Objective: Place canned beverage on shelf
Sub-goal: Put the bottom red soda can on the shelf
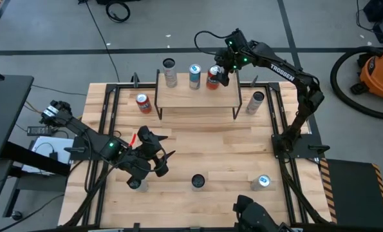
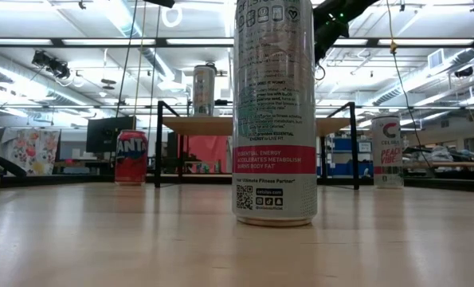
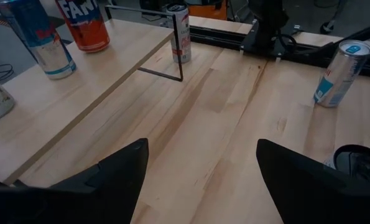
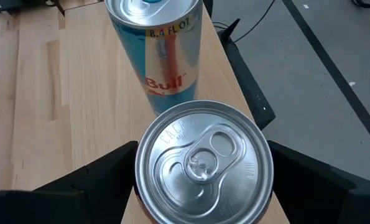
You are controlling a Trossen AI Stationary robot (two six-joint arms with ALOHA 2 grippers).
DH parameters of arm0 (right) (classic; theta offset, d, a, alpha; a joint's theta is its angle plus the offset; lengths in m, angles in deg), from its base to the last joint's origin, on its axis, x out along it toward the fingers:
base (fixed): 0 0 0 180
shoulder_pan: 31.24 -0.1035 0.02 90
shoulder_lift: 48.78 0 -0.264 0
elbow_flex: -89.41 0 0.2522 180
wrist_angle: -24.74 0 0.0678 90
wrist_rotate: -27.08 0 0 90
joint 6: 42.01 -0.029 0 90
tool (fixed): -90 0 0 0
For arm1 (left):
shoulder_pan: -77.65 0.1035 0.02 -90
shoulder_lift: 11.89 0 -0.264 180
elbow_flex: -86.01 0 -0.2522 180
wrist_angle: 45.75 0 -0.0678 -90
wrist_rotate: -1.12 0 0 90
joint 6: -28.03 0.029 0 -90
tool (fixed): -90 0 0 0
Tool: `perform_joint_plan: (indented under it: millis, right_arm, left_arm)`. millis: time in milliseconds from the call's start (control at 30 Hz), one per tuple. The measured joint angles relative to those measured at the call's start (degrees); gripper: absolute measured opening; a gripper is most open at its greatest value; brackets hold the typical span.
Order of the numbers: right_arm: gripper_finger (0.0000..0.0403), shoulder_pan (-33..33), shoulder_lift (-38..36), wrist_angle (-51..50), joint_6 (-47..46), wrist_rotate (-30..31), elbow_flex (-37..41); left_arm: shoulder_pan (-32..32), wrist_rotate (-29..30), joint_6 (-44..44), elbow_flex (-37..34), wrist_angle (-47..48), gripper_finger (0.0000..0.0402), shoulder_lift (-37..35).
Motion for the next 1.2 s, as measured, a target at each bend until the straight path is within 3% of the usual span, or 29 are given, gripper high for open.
perform_joint_plan:
  millis: [633, 1200]
  right_arm:
    - [0.0348, 0.0, 0.0, 0.2, 0.4, 0.0, 0.0]
    - [0.0388, -0.1, 0.0, 0.3, 2.3, 0.3, 0.0]
  left_arm:
    - [0.0, 0.0, -0.1, 0.0, 0.0, 0.0311, 0.0]
    - [0.0, 0.0, 0.1, 0.0, 0.0, 0.0311, 0.0]
